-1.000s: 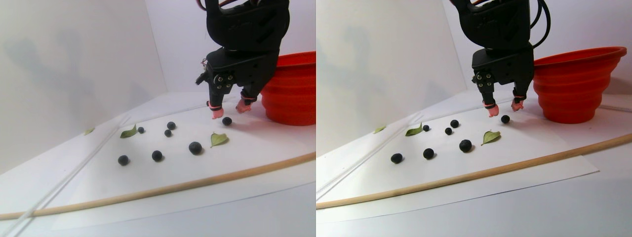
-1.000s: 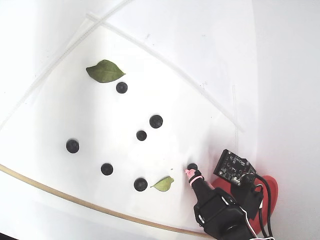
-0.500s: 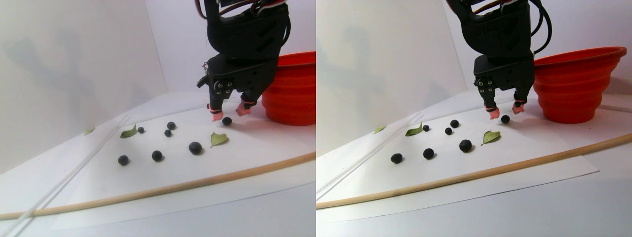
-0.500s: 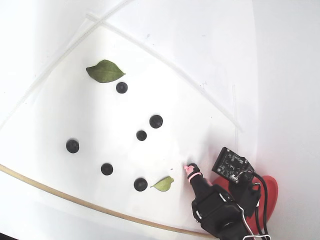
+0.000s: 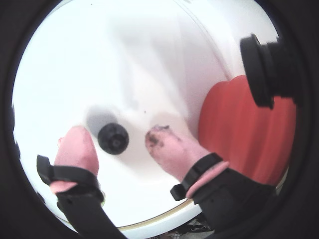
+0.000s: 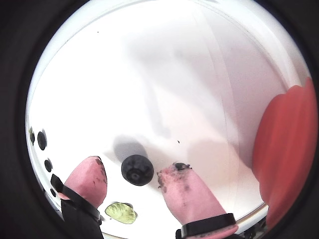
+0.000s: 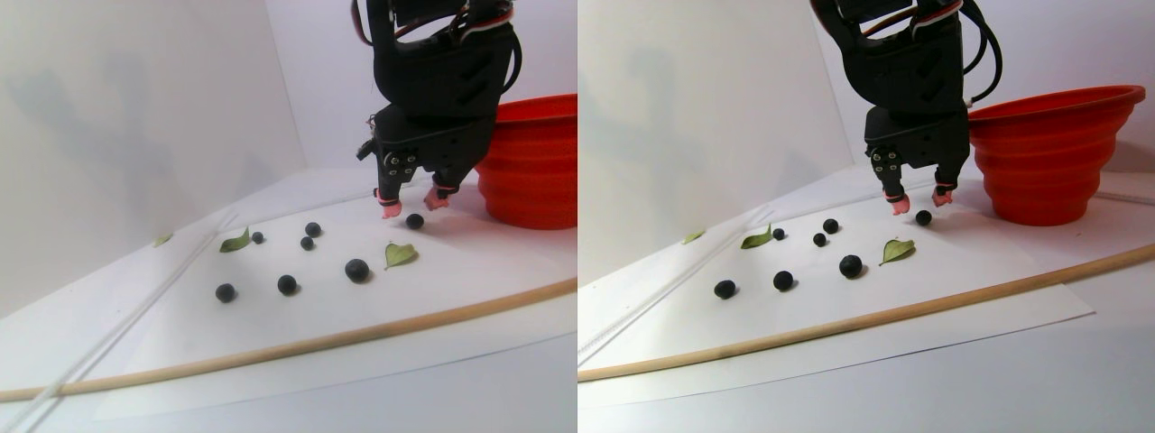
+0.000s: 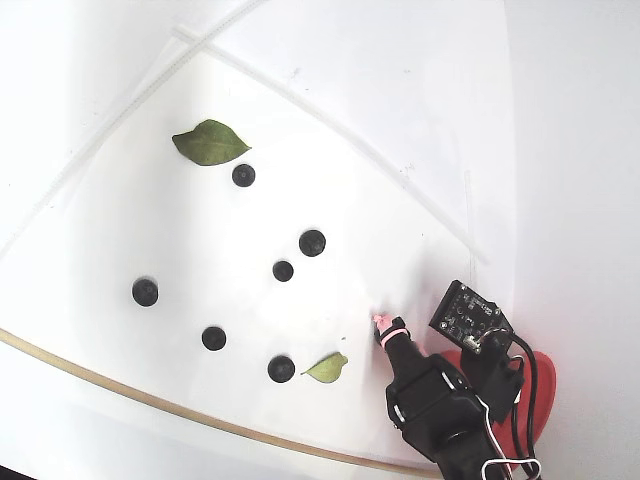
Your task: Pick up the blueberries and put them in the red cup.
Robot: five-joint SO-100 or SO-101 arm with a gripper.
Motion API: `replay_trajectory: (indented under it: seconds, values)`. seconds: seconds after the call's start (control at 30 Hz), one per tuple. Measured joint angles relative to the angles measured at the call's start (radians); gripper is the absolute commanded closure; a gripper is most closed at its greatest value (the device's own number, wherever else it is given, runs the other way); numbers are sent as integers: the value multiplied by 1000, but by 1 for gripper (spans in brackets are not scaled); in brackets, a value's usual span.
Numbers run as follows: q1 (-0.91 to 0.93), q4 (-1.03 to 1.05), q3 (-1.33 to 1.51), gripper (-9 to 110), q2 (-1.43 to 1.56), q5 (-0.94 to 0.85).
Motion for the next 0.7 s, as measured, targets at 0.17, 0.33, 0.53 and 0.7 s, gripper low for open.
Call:
replay_trajectory:
  seconds: [0.17,0.33,0.53,0.7]
  values:
    - [0,-20,-5,80,-28,-2]
    - [0,-41,-5,80,-60,-2]
    - [0,-63,-34,80,-89,-2]
    - [0,-69,-38,80,-97,-2]
